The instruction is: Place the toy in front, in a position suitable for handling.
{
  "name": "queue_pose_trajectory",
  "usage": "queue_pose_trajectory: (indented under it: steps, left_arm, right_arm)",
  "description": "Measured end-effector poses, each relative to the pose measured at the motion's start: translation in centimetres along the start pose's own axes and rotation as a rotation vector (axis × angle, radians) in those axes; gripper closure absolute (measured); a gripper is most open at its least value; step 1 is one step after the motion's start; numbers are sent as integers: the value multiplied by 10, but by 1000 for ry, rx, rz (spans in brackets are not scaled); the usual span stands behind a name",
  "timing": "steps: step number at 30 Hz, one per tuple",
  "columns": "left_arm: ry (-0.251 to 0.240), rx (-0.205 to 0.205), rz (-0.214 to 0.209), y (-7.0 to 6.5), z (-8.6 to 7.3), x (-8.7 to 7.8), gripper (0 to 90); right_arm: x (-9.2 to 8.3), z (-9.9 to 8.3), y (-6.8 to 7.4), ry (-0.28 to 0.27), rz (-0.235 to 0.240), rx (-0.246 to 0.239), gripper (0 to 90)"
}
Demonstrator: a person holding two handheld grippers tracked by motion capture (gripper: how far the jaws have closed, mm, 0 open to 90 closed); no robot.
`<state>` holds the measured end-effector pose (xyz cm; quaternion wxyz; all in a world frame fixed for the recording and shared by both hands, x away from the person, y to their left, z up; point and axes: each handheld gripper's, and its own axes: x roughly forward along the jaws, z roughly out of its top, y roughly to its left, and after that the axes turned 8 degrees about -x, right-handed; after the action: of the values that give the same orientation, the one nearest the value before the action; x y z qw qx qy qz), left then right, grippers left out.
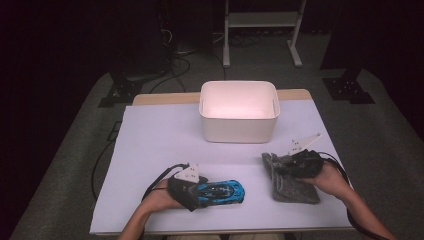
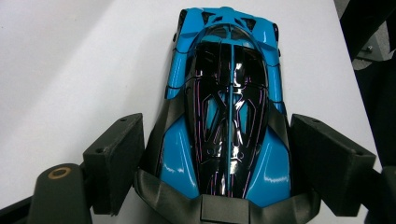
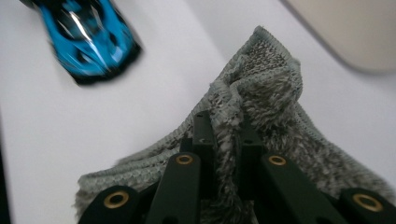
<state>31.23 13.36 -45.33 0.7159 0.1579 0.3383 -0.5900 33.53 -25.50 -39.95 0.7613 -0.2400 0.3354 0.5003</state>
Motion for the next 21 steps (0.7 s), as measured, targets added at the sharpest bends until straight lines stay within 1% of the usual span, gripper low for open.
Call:
queue_pose_trajectory:
  steps: [1,5,6,7,9,12,13,15,16,18,21]
  left_arm:
    - [0,-1,0,0,0,0,191]
    - [-2,-8,-2,0,-1,-2,191]
    - [1,-3,-2,0,-1,-2,191]
    - [0,-4,-3,1,-1,-3,191]
    - [-6,-8,-3,0,-2,-3,191]
    - [-2,-1,-3,1,-2,-5,190]
    - [-2,1,-2,1,-2,-5,191]
    - [-1,-3,5,0,-1,-7,186]
    - [-8,-3,8,0,-2,-8,181]
    - [-20,-6,8,-1,-2,-11,181]
    - [-21,-5,13,-1,-3,-14,181]
  right_arm:
    - [-2,4,2,-20,7,-5,821]
    - [-5,24,12,-70,47,-46,820]
    - [-5,31,17,-82,59,-61,820]
    - [-5,38,20,-91,68,-80,820]
    - [-6,48,27,-108,89,-103,820]
    - [-2,66,39,-131,129,-155,820]
    - [1,72,42,-137,147,-172,820]
    - [10,81,50,-131,177,-198,819]
    - [16,85,53,-129,194,-212,819]
    - [29,92,60,-116,222,-230,819]
    - [52,99,68,-100,271,-247,818]
